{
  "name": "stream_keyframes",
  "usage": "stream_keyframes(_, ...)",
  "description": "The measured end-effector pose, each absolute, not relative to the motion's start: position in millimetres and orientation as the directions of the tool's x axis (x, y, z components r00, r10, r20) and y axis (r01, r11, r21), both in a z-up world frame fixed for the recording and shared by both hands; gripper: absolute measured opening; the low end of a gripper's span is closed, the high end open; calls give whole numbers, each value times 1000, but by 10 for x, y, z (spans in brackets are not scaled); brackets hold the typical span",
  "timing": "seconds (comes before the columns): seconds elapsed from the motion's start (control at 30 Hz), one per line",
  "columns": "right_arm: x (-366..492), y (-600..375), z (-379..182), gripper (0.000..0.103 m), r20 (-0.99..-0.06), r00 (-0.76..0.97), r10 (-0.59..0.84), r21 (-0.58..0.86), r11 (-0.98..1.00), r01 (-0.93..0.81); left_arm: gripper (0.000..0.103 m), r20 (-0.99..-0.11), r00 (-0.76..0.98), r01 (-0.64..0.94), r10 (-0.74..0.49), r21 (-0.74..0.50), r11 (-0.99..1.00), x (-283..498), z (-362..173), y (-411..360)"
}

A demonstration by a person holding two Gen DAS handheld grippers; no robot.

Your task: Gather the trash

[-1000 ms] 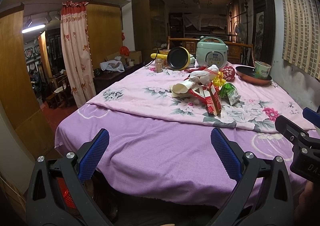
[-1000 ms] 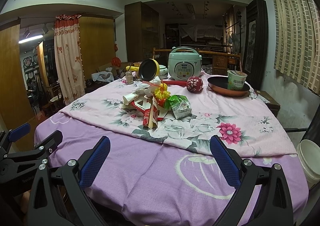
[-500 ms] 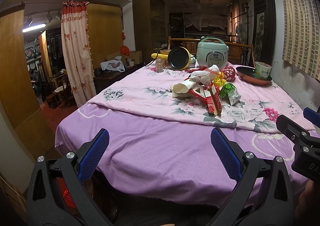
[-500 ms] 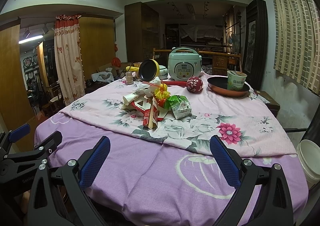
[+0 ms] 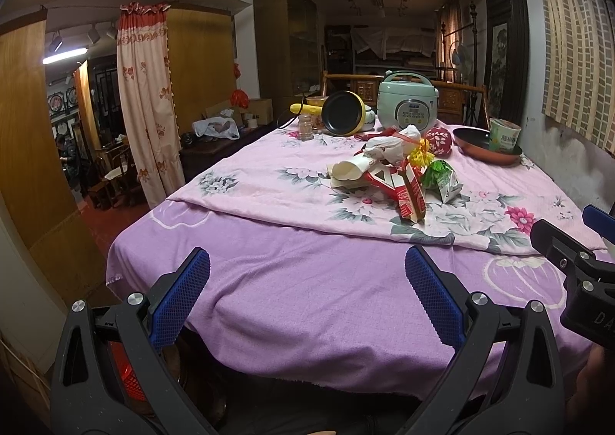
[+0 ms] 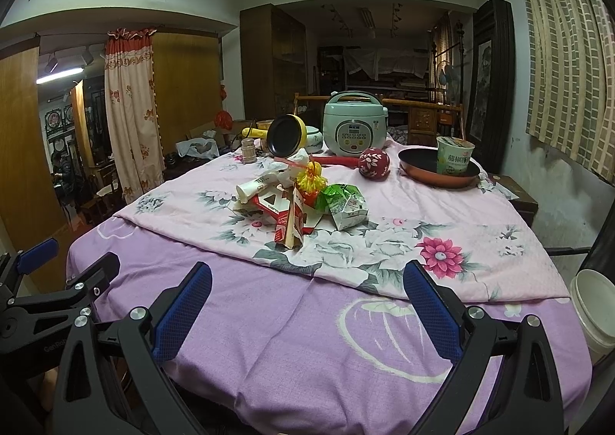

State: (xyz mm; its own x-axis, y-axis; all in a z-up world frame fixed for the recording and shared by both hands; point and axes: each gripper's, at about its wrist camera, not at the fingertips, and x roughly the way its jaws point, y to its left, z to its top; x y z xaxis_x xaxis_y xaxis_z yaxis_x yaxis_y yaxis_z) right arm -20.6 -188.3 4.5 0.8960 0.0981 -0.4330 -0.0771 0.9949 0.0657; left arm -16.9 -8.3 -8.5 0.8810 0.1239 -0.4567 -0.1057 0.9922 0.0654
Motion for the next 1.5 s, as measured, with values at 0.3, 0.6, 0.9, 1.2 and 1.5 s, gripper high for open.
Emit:
stream_keyframes(0.3, -210, -1895, 55, 98, -435, 895, 99, 66, 995, -78, 97, -456, 882, -104, 122, 65, 992, -170, -88, -83)
stream_keyframes(0.6, -170, -1928, 36, 98, -449, 887, 102, 70, 994, -79, 97, -467, 876, -100, 119, 66, 993, -138, -122, -82)
stream_keyframes(0.9, 139, -2068, -96, 98, -503, 861, 75, 59, 997, -52, 97, -525, 844, -106, 108, 34, 994, 166, -334, 192)
stream_keyframes(1.2, 965, -2405, -126, 98, -637, 761, 118, 109, 992, -63, 97, -610, 790, -68, 50, -6, 998, 774, -484, 489)
stream_keyframes(1.5, 2056, -2559, -18, 98, -694, 705, 143, 149, 987, -54, 97, -680, 733, 23, -20, -6, 1000, 1668, -407, 340)
